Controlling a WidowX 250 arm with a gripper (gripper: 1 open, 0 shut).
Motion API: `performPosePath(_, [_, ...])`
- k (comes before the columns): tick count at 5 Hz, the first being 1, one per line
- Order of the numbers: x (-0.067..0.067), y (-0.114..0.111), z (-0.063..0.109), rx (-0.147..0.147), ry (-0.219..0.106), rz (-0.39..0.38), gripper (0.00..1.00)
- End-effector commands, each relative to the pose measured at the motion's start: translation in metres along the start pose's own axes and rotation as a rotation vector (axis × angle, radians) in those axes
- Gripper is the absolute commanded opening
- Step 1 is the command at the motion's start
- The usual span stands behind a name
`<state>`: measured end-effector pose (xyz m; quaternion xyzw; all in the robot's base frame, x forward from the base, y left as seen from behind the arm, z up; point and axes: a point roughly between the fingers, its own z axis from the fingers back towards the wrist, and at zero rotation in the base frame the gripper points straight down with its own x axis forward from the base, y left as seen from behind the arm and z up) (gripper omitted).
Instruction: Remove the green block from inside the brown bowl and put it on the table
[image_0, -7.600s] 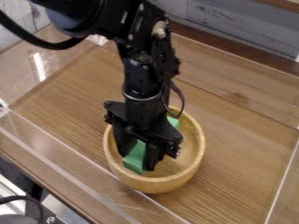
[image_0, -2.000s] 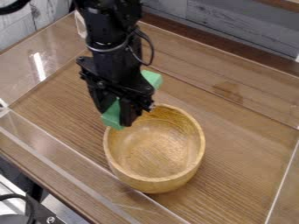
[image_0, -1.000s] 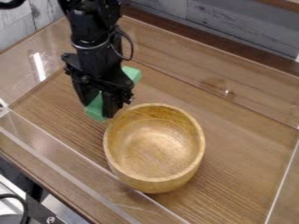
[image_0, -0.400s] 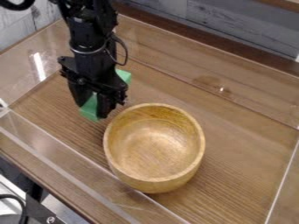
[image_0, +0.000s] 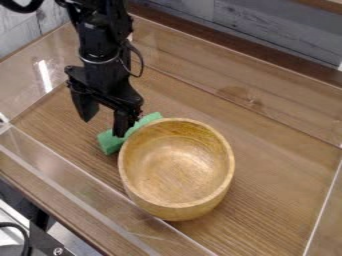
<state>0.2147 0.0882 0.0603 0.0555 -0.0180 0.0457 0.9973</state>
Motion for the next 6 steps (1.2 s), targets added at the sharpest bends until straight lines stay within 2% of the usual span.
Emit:
performPosePath(1, [0.01,0.007,0.007,0.011,-0.046,0.022,1.0])
performPosePath(6, [0.006,0.007,-0.008,-0.015,-0.028,0.038,1.0])
